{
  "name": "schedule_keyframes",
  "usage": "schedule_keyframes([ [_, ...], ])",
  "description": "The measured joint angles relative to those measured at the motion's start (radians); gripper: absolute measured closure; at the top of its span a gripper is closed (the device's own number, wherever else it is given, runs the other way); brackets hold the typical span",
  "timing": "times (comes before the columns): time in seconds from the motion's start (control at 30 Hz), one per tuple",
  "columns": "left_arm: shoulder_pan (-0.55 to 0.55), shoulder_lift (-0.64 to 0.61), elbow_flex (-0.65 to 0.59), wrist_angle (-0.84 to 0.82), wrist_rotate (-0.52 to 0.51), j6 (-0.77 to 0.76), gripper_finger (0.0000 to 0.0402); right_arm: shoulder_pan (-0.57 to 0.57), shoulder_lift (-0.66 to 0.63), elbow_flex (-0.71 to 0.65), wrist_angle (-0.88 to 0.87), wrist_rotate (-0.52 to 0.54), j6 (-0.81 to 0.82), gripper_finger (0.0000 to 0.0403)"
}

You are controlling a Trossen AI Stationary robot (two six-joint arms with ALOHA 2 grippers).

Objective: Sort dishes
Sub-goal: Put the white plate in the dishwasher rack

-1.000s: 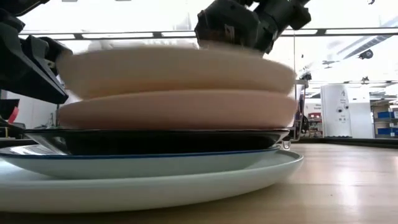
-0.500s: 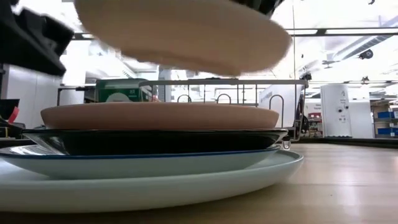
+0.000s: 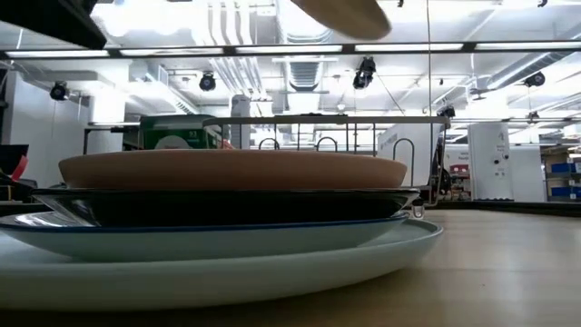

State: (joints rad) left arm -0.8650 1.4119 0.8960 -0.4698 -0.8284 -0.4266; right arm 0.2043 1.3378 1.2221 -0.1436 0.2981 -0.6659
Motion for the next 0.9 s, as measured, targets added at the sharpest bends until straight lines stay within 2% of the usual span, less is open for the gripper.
schedule_keyframes([
  [0.13,0.0,-0.02,0.033,-0.095,-0.079,0.0,0.0401,-0.041,-0.024,0.0,0.074,-0.007,-0.223,0.0403],
  [0.27,0.001,-0.036,0.042,-0.191,-0.116,-0.002,0.0401,-0.091,-0.033,0.0,0.108,-0.011,-0.439,0.0403],
  [0.33,0.004,-0.053,0.042,-0.202,-0.139,-0.001,0.0401,-0.12,-0.031,0.0,0.128,-0.046,-0.512,0.0403],
  [0.47,0.006,-0.099,0.042,-0.22,-0.157,-0.001,0.0401,-0.205,-0.026,0.0,0.145,-0.197,-0.617,0.0403],
  [0.63,0.005,-0.158,0.026,-0.224,-0.198,-0.002,0.0401,-0.322,-0.023,0.0,0.152,-0.371,-0.822,0.0403],
  [0.73,0.005,-0.18,0.026,-0.235,-0.245,-0.003,0.0401,-0.388,-0.018,0.0,0.185,-0.44,-0.852,0.0403],
  [0.9,0.005,-0.201,0.026,-0.307,-0.343,-0.002,0.0401,-0.5,-0.012,0.0,0.224,-0.635,-0.896,0.0403],
])
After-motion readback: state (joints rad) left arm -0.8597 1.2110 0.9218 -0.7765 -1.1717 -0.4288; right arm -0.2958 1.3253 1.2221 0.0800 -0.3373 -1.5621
